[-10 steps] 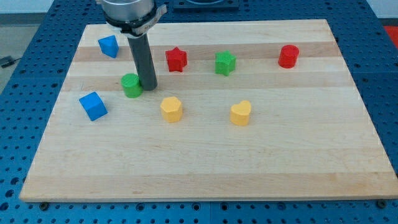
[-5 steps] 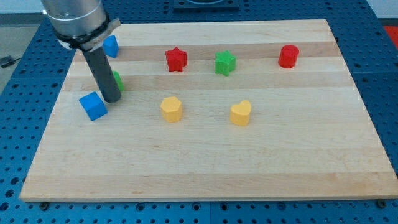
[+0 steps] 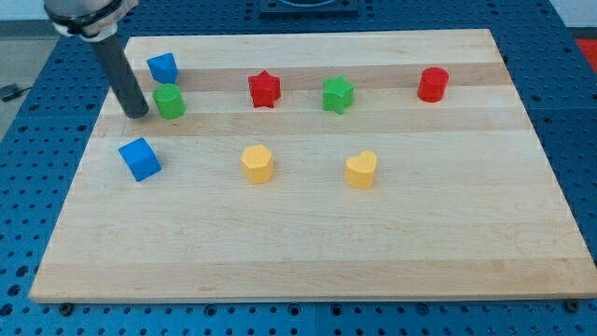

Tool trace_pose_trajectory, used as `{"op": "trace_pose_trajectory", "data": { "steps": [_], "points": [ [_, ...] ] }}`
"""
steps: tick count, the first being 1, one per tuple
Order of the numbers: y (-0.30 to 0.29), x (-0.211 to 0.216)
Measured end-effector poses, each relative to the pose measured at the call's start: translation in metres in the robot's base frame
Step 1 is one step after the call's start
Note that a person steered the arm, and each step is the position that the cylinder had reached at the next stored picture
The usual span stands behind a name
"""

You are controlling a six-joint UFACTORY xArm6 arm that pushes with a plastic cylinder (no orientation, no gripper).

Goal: Move the green circle towards the red star

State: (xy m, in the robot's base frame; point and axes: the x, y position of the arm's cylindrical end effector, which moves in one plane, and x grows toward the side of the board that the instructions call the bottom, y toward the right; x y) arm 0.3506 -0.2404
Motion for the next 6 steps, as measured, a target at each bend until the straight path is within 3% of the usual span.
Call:
{"op": "trace_pose_trajectory", "data": {
  "steps": [1, 2, 4, 6],
  "points": [
    [0.023, -0.021],
    [0.01, -0.021],
    [0.004, 0.012],
    [0.053, -0.008]
  ]
}}
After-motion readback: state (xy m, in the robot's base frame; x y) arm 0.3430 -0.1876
